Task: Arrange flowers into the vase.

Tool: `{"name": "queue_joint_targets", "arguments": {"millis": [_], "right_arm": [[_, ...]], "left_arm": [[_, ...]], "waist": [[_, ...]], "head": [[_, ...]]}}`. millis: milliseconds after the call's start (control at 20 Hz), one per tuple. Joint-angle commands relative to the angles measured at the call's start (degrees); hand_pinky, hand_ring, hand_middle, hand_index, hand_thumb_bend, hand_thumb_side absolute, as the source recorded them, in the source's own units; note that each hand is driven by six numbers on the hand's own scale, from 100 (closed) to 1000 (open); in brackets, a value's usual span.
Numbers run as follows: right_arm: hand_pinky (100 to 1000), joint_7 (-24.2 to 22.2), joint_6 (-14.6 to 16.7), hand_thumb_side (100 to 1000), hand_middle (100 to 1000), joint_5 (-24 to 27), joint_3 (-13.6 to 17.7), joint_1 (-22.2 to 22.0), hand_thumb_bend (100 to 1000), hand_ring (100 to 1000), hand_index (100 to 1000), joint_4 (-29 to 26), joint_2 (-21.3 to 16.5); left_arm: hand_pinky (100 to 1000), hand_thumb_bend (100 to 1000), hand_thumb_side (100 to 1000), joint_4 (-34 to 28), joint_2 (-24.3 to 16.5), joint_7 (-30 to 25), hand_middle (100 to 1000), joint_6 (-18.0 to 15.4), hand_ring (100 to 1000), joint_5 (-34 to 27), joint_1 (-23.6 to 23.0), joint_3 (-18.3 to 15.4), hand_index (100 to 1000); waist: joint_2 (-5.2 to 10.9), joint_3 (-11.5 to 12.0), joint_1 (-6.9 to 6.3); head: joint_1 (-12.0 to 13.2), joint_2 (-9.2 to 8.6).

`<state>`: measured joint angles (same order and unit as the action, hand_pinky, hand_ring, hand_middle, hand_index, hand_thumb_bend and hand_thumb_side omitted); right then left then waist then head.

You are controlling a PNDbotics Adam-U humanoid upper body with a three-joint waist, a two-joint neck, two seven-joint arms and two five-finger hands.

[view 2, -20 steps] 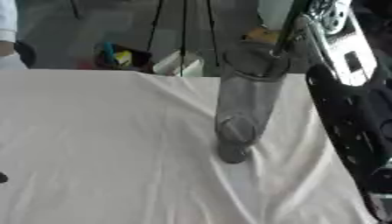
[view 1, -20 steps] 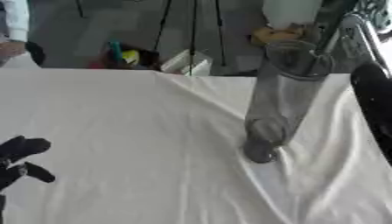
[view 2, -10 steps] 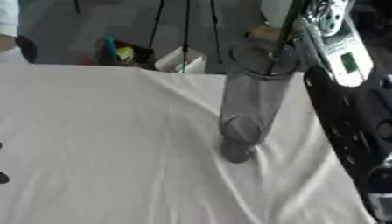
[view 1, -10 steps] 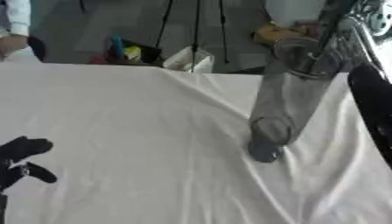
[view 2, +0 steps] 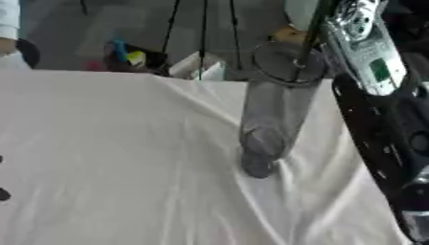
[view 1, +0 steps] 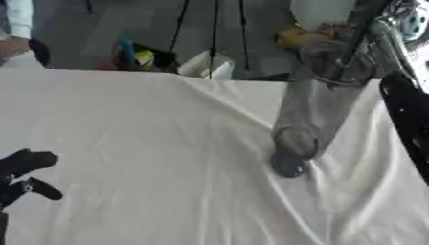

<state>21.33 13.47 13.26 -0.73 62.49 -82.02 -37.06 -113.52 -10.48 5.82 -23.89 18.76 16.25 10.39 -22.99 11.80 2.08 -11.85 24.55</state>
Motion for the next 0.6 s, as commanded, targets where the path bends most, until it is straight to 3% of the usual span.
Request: {"name": "queue_joint_targets", "arguments": {"millis": [50,250,600], "right_arm": [[100,0.2,-0.5,983,100,-0.3,0.5,1.0,196,100,100,-0.9,-1.7],[100,-1.1,-1.4,1000,100,-1.0,0.0,1.1,100,100,100,-1.6,-2.7],[252,-5.5,-4.5,1000,100,-2.7,-0.1,1.1,100,100,100,-2.2,-3.7]], "left_arm": [[479,100,1000,-1.1,-0.2,-0.1,743,0.0,780,0.3,0.6,0.3,902],[480,100,1000,-1.1,-0.3,-0.1,743,0.1,780,0.3,0.5,0.3,902],[480,100,1000,-1.1,-0.3,-0.1,744,0.2,781,0.2,0.2,0.2,902]], "waist": [[0.39,0.0,0.71],[0.64,-0.5,0.72],[0.91,-0.9,0.7]], "head": [[0.1,-0.52],[0.2,-0.46],[0.3,-0.34]]}}
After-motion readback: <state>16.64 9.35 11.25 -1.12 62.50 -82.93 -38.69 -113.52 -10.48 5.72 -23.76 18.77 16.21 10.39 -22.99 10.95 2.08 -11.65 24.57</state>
